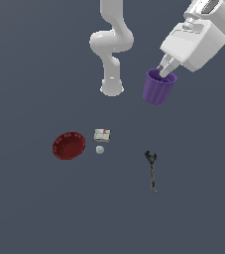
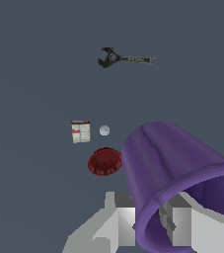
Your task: Pick up a designated object from a clutter of objects.
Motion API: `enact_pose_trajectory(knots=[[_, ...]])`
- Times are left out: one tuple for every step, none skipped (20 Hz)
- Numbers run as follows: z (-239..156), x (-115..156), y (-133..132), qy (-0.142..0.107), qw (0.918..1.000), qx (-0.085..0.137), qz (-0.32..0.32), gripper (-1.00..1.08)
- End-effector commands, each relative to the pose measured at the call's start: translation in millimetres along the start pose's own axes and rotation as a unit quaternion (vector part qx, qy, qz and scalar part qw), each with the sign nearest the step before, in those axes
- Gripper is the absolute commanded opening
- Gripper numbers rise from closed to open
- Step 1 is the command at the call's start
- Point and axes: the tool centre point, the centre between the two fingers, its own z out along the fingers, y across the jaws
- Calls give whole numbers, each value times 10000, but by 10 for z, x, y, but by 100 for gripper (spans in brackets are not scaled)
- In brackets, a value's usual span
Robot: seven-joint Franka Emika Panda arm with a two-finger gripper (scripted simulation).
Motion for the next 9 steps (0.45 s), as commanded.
enact_pose_trajectory(knots=[[-116,3,10,-4,10000,-2,8,-100],[-148,5,13,-7,10000,-4,11,-100],[-173,7,16,-7,10000,-4,11,-100],[-194,9,18,-11,10000,-6,14,-100],[-208,10,22,-11,10000,-6,14,-100],[-219,11,24,-14,10000,-8,15,-100],[-222,11,27,-14,10000,-8,15,-100],[-222,12,29,-17,10000,-9,16,-100],[-219,12,30,-17,10000,-9,16,-100]])
